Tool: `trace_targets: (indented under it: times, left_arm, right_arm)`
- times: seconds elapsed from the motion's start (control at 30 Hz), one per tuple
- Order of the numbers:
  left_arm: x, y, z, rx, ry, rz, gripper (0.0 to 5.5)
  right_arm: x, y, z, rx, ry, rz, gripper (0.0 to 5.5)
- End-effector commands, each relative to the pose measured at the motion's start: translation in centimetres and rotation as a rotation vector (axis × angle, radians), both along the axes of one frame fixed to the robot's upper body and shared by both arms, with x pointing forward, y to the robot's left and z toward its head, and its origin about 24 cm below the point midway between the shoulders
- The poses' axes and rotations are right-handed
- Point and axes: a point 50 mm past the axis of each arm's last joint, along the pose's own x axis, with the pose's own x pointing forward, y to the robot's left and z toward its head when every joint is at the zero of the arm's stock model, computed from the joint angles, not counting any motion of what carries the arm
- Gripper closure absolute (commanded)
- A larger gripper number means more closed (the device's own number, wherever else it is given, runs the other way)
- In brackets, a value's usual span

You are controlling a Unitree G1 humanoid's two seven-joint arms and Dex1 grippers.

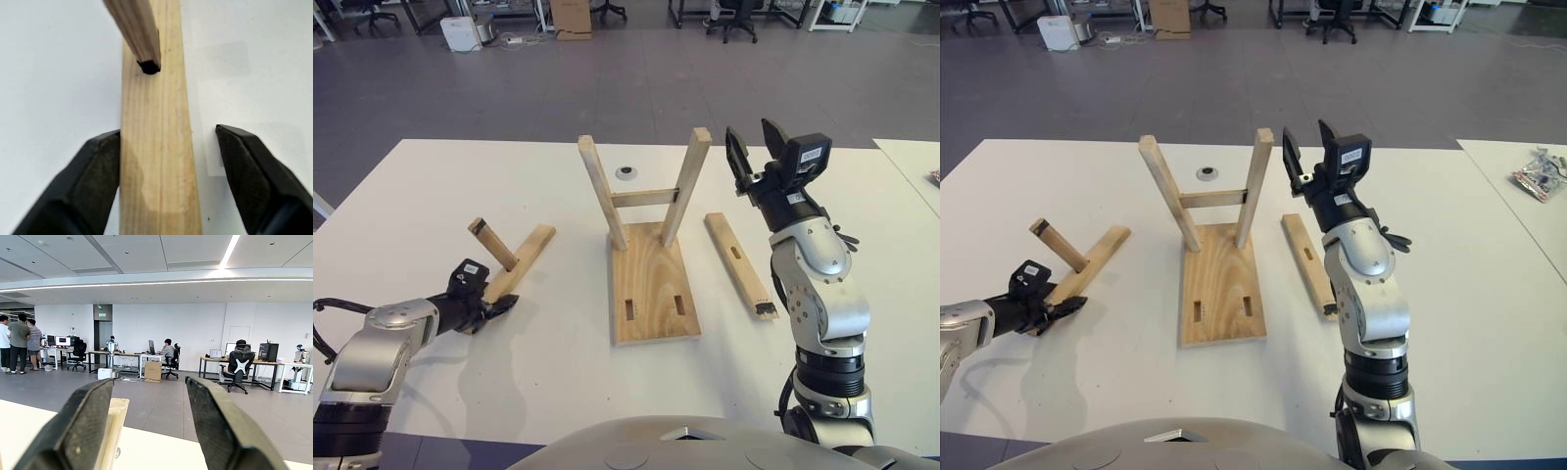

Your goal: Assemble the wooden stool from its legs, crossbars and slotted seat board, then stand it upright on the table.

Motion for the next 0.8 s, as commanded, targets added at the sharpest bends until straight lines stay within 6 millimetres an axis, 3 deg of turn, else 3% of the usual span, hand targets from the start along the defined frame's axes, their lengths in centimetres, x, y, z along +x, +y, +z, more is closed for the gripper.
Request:
trace_targets:
  times: [0.03, 0.17, 0.3, 0.37, 0.5, 0.6, 0.63, 0.8]
  left_arm:
    - [-0.7, 0.9, -0.9, 0.04, 0.051, 0.02, 2.84]
    - [-1.1, 1.4, -1.1, 0.033, 0.06, 0.034, 3.43]
    - [-1.2, 1.1, -1.4, -0.002, 0.072, 0.019, 3.43]
    - [-0.3, 0.6, -0.5, -0.074, 0.009, 0.03, 3.44]
    - [3.5, 0.0, 5.7, -0.291, -0.266, 0.058, 3.44]
    - [5.7, -0.5, 12.7, -0.452, -0.463, -0.008, 3.47]
    - [6.0, -0.9, 14.3, -0.493, -0.5, -0.042, 3.47]
    - [6.7, -2.5, 18.4, -0.552, -0.574, -0.153, 3.47]
  right_arm:
    - [0.3, 0.2, 0.3, -0.009, -0.01, 0.013, 2.75]
    - [0.2, 0.3, 0.6, -0.008, -0.024, 0.027, 2.75]
    - [0.3, 0.4, 0.6, -0.007, -0.027, 0.026, 2.75]
    - [0.2, 0.3, 0.6, 0.003, -0.031, 0.027, 2.75]
    - [0.2, 0.2, 2.1, 0.043, -0.103, 0.079, 2.75]
    - [0.5, -0.6, 5.5, 0.216, -0.159, 0.246, 2.75]
    - [0.6, -0.8, 6.4, 0.251, -0.166, 0.299, 2.5]
    - [1.0, -1.1, 8.6, 0.339, -0.162, 0.441, 1.62]
